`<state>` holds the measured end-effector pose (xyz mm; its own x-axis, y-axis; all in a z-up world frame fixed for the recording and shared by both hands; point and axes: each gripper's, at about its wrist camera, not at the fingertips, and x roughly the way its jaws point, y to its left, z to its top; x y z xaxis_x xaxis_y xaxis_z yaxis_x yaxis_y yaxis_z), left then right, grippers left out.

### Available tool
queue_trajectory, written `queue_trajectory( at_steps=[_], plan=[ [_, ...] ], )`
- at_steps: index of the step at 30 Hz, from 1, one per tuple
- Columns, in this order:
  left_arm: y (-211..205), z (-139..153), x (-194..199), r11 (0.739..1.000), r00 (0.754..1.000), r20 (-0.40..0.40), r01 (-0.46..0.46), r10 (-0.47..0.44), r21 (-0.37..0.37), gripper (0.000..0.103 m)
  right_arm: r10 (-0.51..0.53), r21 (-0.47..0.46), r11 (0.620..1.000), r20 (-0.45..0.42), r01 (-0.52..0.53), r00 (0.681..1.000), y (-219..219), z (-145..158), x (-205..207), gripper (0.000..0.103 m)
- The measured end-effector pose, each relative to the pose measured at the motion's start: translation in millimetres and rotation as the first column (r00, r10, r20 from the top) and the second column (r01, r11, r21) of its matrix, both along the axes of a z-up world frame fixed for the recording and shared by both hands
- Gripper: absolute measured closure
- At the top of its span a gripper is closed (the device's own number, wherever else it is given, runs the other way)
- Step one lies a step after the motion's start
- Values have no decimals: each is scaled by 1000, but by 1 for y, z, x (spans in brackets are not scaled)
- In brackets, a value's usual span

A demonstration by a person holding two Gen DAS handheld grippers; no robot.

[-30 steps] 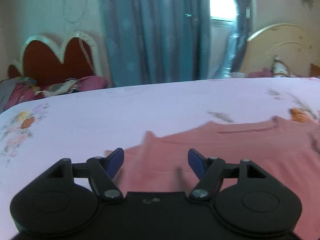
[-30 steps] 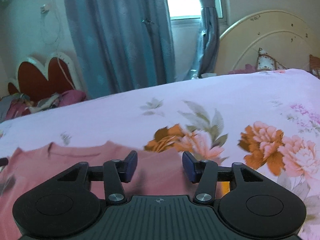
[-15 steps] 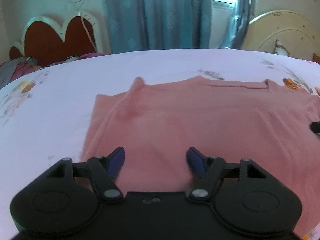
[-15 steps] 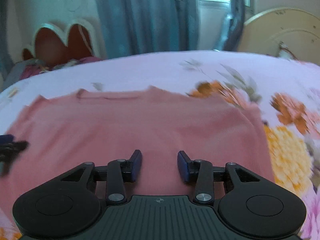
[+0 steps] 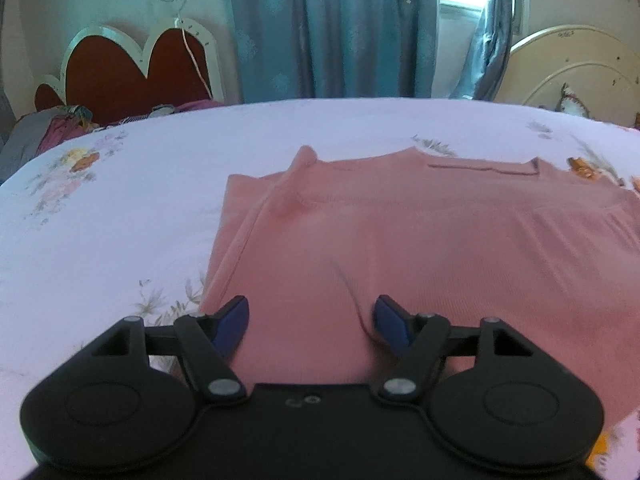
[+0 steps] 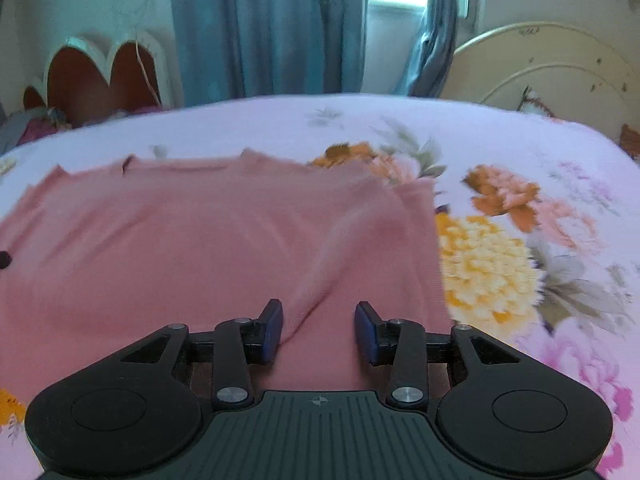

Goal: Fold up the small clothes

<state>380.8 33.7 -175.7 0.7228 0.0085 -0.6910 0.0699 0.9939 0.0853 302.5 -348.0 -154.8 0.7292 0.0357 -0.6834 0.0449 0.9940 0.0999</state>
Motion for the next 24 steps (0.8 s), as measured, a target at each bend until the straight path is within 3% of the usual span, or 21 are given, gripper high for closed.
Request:
queue_trajectory(
  at_steps=[4, 13, 24],
  plan=[
    [-4, -3, -11, 1000, 1000, -4, 11, -10, 12, 35, 39, -19, 999, -14, -39, 999, 9, 2, -15, 63],
    [6, -9, -18, 999, 999, -28, -28, 29, 36, 32, 56, -208, 975, -84, -73, 995, 18, -8, -23, 63],
    [8, -4, -14, 998, 996, -74, -53, 55, 32, 33, -5, -105, 994, -117, -7, 993, 7, 5, -36, 63]
  ],
)
